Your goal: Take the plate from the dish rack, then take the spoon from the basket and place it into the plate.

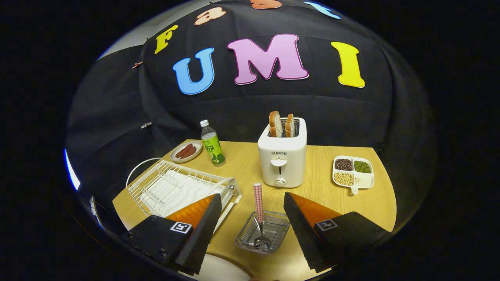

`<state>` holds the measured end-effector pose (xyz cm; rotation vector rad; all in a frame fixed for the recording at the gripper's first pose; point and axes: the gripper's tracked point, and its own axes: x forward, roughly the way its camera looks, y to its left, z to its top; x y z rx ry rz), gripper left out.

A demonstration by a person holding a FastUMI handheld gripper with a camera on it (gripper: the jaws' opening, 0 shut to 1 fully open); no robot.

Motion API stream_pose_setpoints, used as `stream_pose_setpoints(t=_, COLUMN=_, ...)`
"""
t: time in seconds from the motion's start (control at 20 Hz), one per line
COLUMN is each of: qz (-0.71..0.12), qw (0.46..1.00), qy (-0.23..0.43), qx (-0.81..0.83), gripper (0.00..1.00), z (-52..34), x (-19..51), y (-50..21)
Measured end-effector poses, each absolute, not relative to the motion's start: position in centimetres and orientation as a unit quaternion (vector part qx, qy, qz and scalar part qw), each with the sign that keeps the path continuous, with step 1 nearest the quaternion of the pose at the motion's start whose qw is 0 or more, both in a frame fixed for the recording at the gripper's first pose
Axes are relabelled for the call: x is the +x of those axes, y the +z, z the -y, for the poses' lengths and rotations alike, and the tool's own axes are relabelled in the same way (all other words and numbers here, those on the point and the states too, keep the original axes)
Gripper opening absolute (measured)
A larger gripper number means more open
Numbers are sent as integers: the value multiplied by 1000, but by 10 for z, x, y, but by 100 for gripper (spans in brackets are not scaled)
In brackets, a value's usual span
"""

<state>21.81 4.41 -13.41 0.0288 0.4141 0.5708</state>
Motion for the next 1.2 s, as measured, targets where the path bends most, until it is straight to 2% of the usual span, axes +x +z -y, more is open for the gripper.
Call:
stream_pose_setpoints(t=0.35, qz=-232, qw=937, qy=257, qx=-48, gripper=98, z=-61, x=264, y=-183)
stream_pose_setpoints(t=0.5, qz=-259, qw=931, qy=253, qx=-35, gripper=91, z=-69, x=269, y=-201)
stream_pose_setpoints(t=0.6, qz=-265, qw=930, qy=252, qx=-32, gripper=77, z=-71, x=271, y=-204)
stream_pose_setpoints(t=0.85, qz=-281, qw=928, qy=243, qx=-31, gripper=25, z=-67, x=274, y=-210)
stream_pose_setpoints(t=1.0, qz=-277, qw=927, qy=248, qx=-39, gripper=17, z=-63, x=272, y=-204)
stream_pose_setpoints(t=1.2, qz=-240, qw=933, qy=264, qx=-56, gripper=15, z=-60, x=263, y=-173)
